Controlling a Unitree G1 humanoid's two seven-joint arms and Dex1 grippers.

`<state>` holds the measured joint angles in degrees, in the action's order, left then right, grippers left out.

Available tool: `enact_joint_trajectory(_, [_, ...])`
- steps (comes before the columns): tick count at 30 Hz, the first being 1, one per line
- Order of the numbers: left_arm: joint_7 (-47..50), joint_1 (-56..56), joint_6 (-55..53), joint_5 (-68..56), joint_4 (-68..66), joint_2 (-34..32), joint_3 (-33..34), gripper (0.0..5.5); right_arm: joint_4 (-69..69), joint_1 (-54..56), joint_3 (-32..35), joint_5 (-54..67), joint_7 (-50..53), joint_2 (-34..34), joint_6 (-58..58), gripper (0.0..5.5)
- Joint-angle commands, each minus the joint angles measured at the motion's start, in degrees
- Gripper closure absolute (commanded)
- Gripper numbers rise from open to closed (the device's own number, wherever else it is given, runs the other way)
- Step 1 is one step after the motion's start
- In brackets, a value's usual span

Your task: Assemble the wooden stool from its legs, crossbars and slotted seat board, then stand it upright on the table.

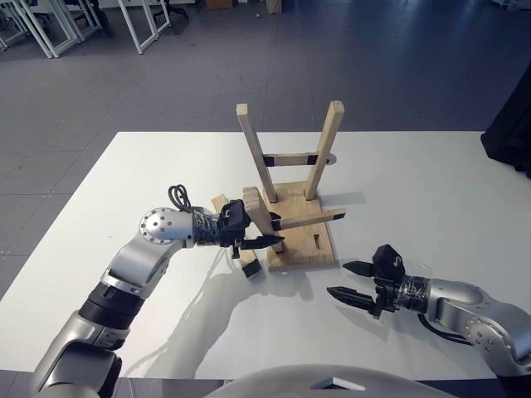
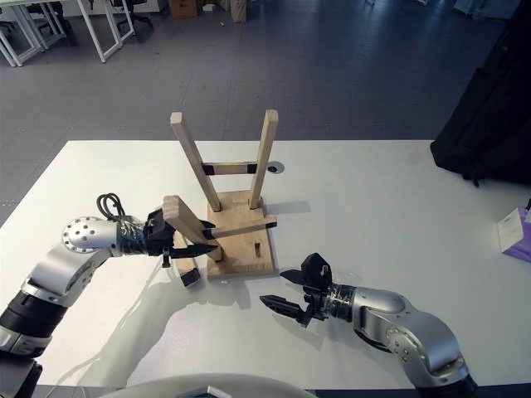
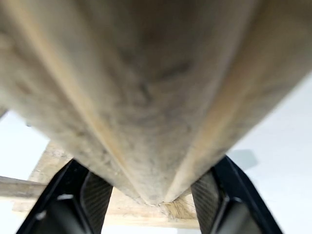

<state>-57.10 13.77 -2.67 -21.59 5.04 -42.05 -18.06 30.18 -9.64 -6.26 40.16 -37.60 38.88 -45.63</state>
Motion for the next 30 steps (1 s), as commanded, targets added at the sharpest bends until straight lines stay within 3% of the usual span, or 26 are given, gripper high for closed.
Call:
enact_joint_trajectory(1, [1.0,-9.3,1.7,14.9,-7.2,-4.1,-7.0,3.46,-0.4,2.4,0.5,-0.9,1.3,0.0,-2.0,1.02])
enact_joint_trajectory(12, [-4.5,3.9,-3.0,5.8,-6.1,-3.5,-1.7,3.46,0.2,1.5,0.0,-1.5,2.7,-1.0,-1.6,1.02])
enact_joint_trajectory(18, [-6.3,6.3,-4.7,6.0,-7.3,-3.1,1.7,2.22,0.2,1.1,0.2,-2.3,2.4,-1.1,-1.5,1.02])
enact_joint_trajectory(21, [-7.4,3.2,-7.9,7.0,-4.8,-7.2,3.3,1.65,-0.1,1.2,0.1,-2.7,2.3,-1.0,-1.5,1.02])
enact_joint_trajectory(23, [-4.3,-2.9,-13.6,10.8,-1.5,-12.2,4.5,1.61,0.2,0.8,0.4,-2.8,2.5,-1.1,-1.4,1.02])
enact_joint_trajectory(25, [1.8,-9.5,-19.2,11.6,3.3,-12.5,8.4,1.61,0.5,0.0,0.7,-2.9,3.0,-1.4,-1.3,1.02])
enact_joint_trajectory(27, [13.3,-14.3,-30.0,9.7,11.8,-5.5,14.4,1.61,0.9,-1.0,0.9,-3.1,3.9,-2.2,-1.2,1.02])
enact_joint_trajectory(30, [34.9,-16.3,-48.4,8.1,24.8,14.8,23.3,1.61,1.2,-2.1,1.1,-3.5,6.2,-4.0,-1.1,1.02])
